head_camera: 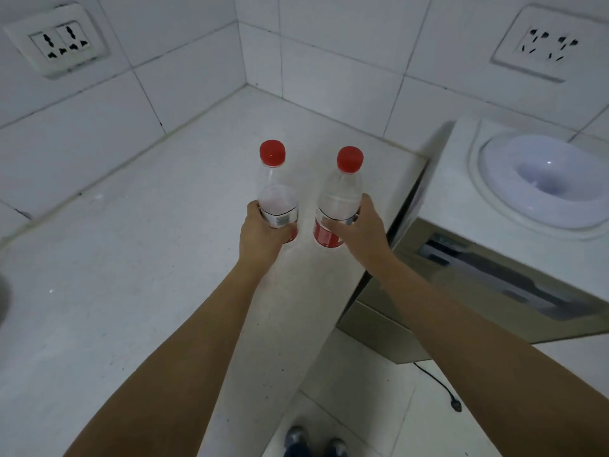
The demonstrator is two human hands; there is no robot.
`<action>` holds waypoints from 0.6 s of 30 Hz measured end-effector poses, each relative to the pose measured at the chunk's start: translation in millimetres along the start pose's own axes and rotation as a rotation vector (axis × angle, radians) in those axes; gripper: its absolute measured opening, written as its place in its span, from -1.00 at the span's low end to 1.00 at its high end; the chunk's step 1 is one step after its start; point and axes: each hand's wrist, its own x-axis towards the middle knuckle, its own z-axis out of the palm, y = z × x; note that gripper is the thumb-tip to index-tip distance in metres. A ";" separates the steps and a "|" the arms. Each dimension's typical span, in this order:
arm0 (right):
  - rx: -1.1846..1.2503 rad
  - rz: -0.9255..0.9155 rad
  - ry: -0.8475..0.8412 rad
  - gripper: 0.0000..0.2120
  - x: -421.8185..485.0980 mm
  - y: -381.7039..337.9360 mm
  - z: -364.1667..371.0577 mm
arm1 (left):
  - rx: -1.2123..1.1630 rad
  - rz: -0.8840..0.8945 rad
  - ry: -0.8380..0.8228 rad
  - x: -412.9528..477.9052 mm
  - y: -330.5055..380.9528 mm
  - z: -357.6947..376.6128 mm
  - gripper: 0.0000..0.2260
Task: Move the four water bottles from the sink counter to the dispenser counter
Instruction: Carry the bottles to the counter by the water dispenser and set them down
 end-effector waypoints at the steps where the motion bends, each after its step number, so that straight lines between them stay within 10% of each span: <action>1: -0.003 0.001 0.001 -0.34 3.6 0.1 1.0 | -0.010 0.007 -0.001 2.9 0.0 1.2 -0.40; 18: 0.032 0.027 0.030 -0.37 56.1 1.6 4.0 | -0.041 0.078 -0.095 68.9 11.6 28.2 -0.40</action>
